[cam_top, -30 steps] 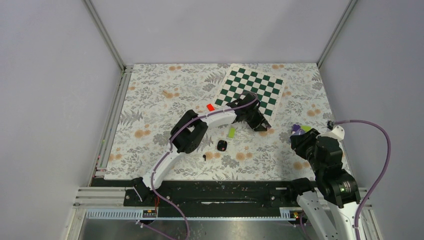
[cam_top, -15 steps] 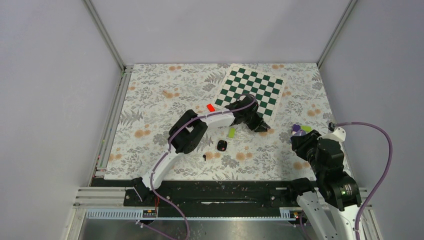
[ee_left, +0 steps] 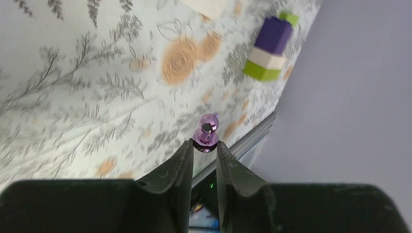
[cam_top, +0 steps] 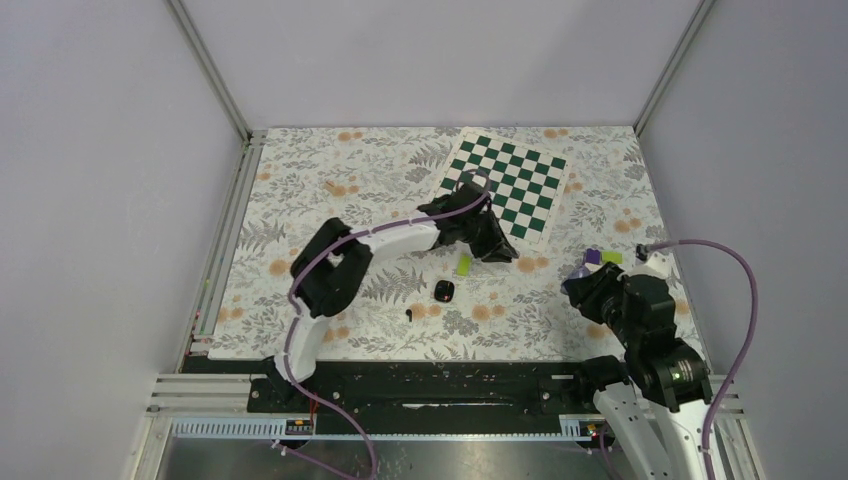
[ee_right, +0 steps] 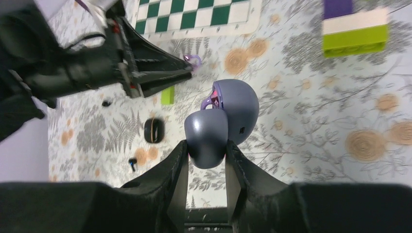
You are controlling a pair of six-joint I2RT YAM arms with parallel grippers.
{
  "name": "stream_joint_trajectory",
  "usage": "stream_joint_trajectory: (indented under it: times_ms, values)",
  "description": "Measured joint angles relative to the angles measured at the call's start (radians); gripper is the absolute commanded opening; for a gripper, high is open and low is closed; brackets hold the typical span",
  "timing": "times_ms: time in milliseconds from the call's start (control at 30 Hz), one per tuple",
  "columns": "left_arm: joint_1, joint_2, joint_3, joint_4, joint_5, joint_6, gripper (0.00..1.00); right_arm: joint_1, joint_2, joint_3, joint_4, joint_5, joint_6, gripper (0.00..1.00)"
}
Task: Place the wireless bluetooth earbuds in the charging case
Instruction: Pick up the earbud from the center of the board, then place the earbud at the center of the board.
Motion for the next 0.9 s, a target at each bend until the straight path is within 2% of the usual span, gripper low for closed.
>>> stream_joint_trajectory:
  times_ms: [167, 400, 633, 800, 900]
  values:
    - [0.047, -0.204, -0.142, -0.014, 0.072, 0.197, 0.13, 0.000, 0.052, -0.065, 0.063, -0.137, 0.002, 0.00]
    - [0.090, -0.461, -0.344, -0.135, 0.121, 0.518, 0.14, 0.000, 0.084, -0.164, 0.203, -0.288, 0.025, 0.00]
    - [0.116, -0.495, -0.379, -0.320, -0.015, 0.719, 0.19, 0.000, 0.140, -0.251, 0.330, -0.382, 0.075, 0.00]
    - [0.165, -0.504, -0.479, -0.328, -0.059, 0.746, 0.16, 0.000, 0.162, -0.277, 0.374, -0.408, 0.092, 0.00]
    - [0.210, -0.499, -0.528, -0.294, -0.058, 0.736, 0.23, 0.000, 0.178, -0.277, 0.392, -0.411, 0.092, 0.00]
